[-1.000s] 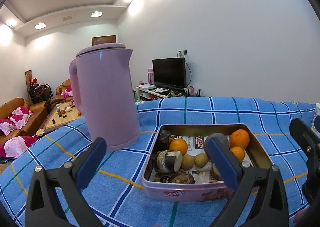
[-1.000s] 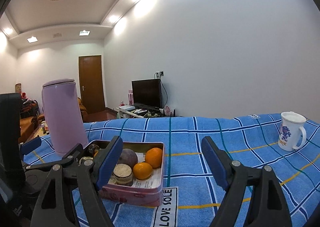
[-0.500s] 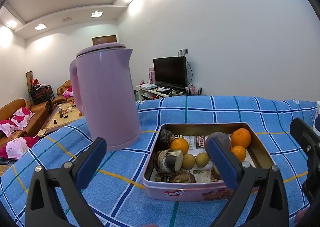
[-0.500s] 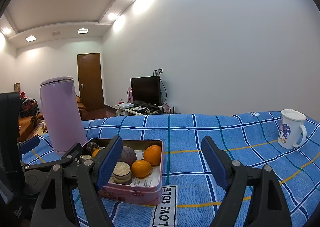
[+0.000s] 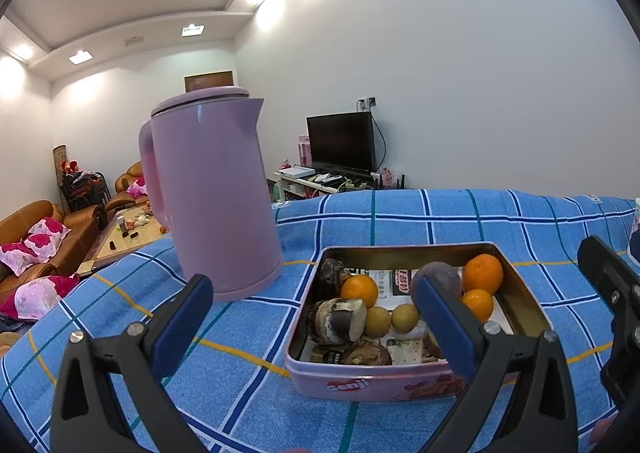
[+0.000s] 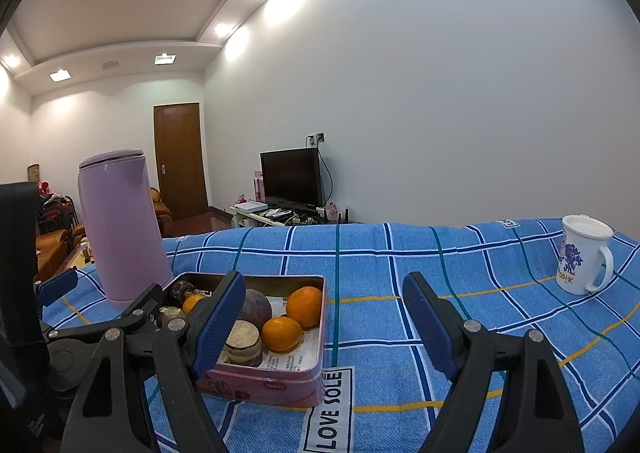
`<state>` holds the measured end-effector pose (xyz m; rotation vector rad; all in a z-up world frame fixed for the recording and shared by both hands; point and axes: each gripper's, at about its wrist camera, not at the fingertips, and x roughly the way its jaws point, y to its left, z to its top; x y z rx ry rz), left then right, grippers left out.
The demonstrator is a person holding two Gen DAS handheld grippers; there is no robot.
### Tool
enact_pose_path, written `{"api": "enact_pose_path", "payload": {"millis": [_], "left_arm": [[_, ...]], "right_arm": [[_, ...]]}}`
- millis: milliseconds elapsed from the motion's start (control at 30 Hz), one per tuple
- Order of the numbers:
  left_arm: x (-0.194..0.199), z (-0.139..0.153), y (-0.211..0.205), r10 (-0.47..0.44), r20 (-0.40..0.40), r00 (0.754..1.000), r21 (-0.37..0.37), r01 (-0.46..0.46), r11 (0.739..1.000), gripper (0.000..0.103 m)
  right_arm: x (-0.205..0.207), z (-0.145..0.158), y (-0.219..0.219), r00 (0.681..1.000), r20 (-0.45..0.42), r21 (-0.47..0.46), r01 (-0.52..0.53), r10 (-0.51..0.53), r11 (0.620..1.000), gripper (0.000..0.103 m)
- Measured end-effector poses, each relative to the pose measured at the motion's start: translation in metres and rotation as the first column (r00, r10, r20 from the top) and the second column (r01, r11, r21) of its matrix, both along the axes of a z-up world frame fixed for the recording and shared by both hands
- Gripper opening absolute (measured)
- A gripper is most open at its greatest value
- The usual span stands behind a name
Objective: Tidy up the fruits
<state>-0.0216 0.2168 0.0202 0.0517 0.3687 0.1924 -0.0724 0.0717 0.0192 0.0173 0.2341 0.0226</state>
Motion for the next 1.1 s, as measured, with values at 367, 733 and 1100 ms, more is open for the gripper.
{"api": "enact_pose_path", "payload": {"millis": [367, 733, 1100], "left_arm": [[-0.0006, 0.0001, 0.0004, 0.000, 0.000, 1.000, 0.002, 0.000, 1.000, 0.103], [0.0005, 0.0001, -0.0009, 0.002, -0.002, 1.000, 0.007, -0.002, 1.000, 0.103], [-0.0016, 0.0012, -0.0034, -0.022, 0.010, 1.000, 0.001, 0.022, 1.000, 0.103]], "right_arm": [[0.0004, 0.0000, 0.0003, 1.000, -0.006, 0.000, 0.000, 0.000, 1.000, 0.082], [0.0008, 0.0001, 0.0000, 1.000, -0.007, -0.001, 0.001, -0.001, 1.000, 0.082], [0.0027, -0.0011, -0.0003, 1.000, -0.015, -0.003, 0.001, -0.001, 1.000, 0.082]]}}
